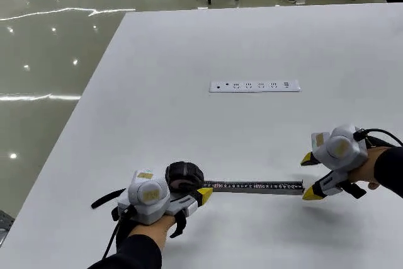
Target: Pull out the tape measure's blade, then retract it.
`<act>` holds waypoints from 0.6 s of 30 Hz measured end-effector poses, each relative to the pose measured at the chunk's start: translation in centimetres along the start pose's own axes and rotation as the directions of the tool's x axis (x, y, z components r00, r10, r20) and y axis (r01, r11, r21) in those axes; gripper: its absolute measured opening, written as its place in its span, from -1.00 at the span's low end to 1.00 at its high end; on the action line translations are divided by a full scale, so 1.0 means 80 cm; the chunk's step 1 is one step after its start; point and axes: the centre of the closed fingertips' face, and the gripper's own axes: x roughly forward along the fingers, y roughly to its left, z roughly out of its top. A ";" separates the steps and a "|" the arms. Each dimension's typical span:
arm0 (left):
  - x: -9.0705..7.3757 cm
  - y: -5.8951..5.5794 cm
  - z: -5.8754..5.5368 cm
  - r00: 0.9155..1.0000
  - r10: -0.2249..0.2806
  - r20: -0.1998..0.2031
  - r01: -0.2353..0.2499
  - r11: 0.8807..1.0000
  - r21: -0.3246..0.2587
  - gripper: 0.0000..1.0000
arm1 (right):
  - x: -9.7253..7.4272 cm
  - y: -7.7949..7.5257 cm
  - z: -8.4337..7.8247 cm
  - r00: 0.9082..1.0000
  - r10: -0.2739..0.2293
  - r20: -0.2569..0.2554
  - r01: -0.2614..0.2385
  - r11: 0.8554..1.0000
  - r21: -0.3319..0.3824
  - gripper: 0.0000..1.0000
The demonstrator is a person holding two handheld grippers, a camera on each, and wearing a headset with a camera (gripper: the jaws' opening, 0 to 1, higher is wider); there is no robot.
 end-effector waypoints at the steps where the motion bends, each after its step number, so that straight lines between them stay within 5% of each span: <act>1: 0.000 -0.001 0.003 1.000 0.000 0.004 0.000 1.000 -0.006 1.00 | 0.003 -0.001 -0.002 1.000 0.003 -0.005 -0.003 1.000 -0.004 -0.32; 9: 0.009 -0.006 0.017 1.000 -0.009 0.024 0.009 1.000 -0.024 1.00 | 0.012 0.006 -0.005 0.999 0.046 -0.030 -0.046 0.999 0.007 -0.76; 14: 0.017 -0.004 0.014 1.000 -0.005 0.010 0.005 0.999 -0.040 0.94 | 0.013 0.006 -0.005 0.998 0.046 -0.046 -0.045 0.999 0.012 -0.77; 18: 0.027 -0.005 0.005 1.000 0.002 -0.026 -0.003 0.998 -0.056 0.80 | 0.015 0.007 -0.004 0.993 0.050 -0.106 -0.051 0.999 -0.014 -0.77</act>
